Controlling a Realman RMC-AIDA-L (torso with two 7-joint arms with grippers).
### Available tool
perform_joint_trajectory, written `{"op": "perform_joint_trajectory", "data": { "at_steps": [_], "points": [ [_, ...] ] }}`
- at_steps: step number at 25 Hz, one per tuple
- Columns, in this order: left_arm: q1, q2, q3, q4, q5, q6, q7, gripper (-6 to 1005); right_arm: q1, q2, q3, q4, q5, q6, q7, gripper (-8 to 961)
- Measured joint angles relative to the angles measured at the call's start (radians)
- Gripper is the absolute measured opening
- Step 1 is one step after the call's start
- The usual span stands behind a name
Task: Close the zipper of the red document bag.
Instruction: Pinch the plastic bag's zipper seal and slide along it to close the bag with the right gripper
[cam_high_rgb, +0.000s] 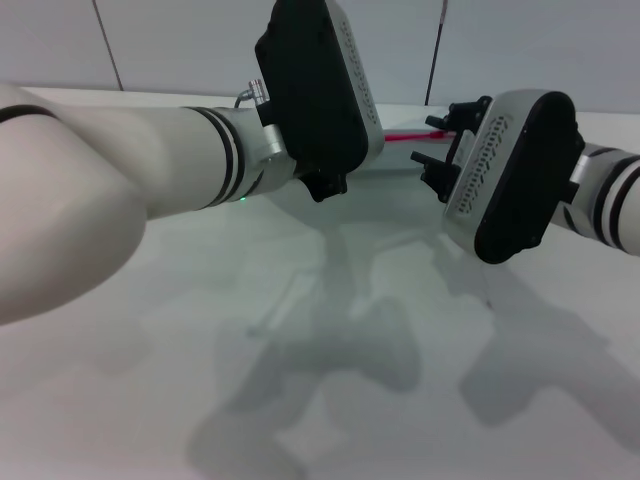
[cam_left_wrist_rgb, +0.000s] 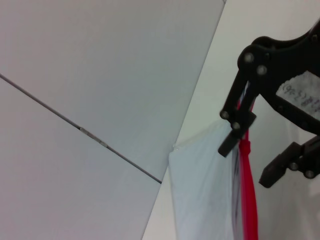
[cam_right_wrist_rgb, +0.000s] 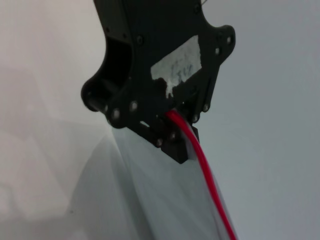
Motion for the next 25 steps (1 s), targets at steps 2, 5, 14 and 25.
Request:
{"op": "perform_joint_trajectory", "data": {
  "at_steps": [2,5,14,25],
  "points": [
    [0.0,0.0,0.0,-0.002,0.0,0.0,0.0,128,0.0,0.0,-0.001,0.0,0.0,0.0,0.0,365],
    [0.0,0.0,0.0,-0.005,0.0,0.001,0.0,130,0.0,0.0,0.0,0.0,0.0,0.0,0.0,361],
    [0.003,0.0,0.003,-0.007,0.0,0.001,0.0,134,0.0,0.0,0.002,-0.004,0.0,-0.001,0.0,193],
    [0.003,0.0,0.004,-0.001,0.0,0.001,0.013,140,0.007,0.0,0.003,-0.009,0.0,-0.01,0.0,124]
  ]
}}
